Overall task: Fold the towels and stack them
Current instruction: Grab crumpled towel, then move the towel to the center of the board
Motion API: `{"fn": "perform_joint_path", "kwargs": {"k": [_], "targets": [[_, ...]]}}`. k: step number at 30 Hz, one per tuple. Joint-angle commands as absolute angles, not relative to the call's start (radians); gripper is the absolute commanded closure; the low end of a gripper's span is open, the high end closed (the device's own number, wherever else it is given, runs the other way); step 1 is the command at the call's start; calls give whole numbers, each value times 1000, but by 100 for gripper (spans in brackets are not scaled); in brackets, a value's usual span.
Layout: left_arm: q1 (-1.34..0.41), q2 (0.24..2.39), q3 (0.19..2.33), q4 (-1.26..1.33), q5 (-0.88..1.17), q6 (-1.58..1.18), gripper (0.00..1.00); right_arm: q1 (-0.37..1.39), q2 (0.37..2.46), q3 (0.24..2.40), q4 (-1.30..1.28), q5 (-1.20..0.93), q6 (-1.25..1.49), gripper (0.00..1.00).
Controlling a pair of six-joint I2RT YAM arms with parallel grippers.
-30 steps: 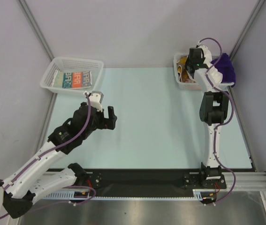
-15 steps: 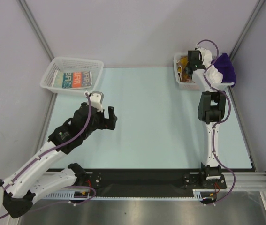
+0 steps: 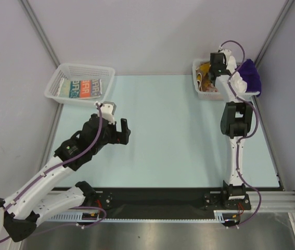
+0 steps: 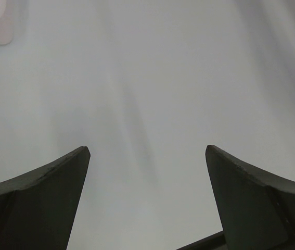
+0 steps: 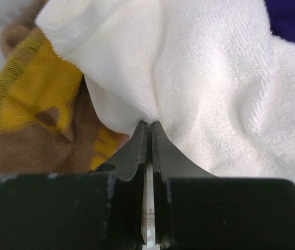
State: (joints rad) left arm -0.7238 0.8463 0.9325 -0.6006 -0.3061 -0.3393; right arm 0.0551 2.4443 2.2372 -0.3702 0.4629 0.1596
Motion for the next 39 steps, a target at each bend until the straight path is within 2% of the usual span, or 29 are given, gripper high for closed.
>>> {"fn": "perform_joint_path", "kwargs": {"k": [1, 11, 18, 26, 27, 31, 34, 35, 37, 38, 39], "targets": [[-724, 830, 934, -563, -302, -336, 0, 69, 2261, 2298, -351, 480, 150, 100], [-724, 830, 928, -523, -314, -370, 0, 184, 1961, 2315, -442, 397, 127, 100], [-724, 833, 917, -473, -331, -425, 0, 382, 1711, 2149, -491, 344, 175, 100], [-724, 879, 856, -338, -322, -502, 0, 560, 1490, 1645, -370, 189, 322, 100], [-724, 887, 847, -316, -313, -509, 0, 566, 1470, 1549, -358, 164, 328, 100], [-726, 925, 775, -207, -249, -508, 0, 500, 1514, 1384, -307, -83, 379, 100], [-724, 962, 735, -140, -204, -500, 0, 445, 1578, 1325, -253, -156, 394, 91], [-724, 998, 730, -117, -186, -494, 0, 440, 1595, 1325, -249, -166, 394, 81], [-724, 1034, 727, -94, -147, -489, 1, 445, 1623, 1350, -284, -119, 393, 72], [-726, 1055, 724, -69, -135, -488, 1, 449, 1618, 1351, -290, -101, 388, 60], [-726, 1086, 721, -55, -111, -488, 2, 460, 1606, 1350, -294, -80, 387, 56]]}}
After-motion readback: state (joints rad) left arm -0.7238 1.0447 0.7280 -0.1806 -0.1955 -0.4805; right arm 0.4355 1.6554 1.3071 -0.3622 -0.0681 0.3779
